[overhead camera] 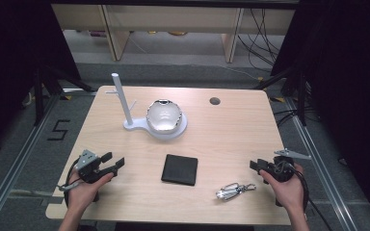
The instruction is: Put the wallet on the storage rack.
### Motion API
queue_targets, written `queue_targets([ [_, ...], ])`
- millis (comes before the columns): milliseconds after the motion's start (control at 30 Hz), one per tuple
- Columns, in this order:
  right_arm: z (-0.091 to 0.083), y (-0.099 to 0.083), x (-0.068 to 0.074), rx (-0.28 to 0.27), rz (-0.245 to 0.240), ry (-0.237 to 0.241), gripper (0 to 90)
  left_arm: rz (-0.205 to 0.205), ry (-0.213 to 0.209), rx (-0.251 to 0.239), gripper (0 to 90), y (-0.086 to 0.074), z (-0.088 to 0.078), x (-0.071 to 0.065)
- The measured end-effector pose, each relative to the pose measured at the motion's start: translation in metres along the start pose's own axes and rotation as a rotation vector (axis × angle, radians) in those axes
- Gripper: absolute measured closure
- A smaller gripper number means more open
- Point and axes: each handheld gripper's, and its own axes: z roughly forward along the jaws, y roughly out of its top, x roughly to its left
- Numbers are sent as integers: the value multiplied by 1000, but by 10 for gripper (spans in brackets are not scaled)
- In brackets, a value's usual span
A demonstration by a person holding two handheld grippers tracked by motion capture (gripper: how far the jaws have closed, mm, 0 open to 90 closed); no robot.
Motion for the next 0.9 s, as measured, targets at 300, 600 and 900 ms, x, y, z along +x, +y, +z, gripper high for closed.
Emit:
queue_targets([
  [300, 16, 21, 35, 103, -56, 92, 596, 26, -195, 164, 377, 18, 34, -49],
  [600, 34, 26, 64, 186, -102, 135, 592, 5, -285, 294, 398, 31, 70, -80],
  [900, 40, 24, 73, 190, -120, 157, 589, 6, -261, 421, 397, 27, 94, -101],
])
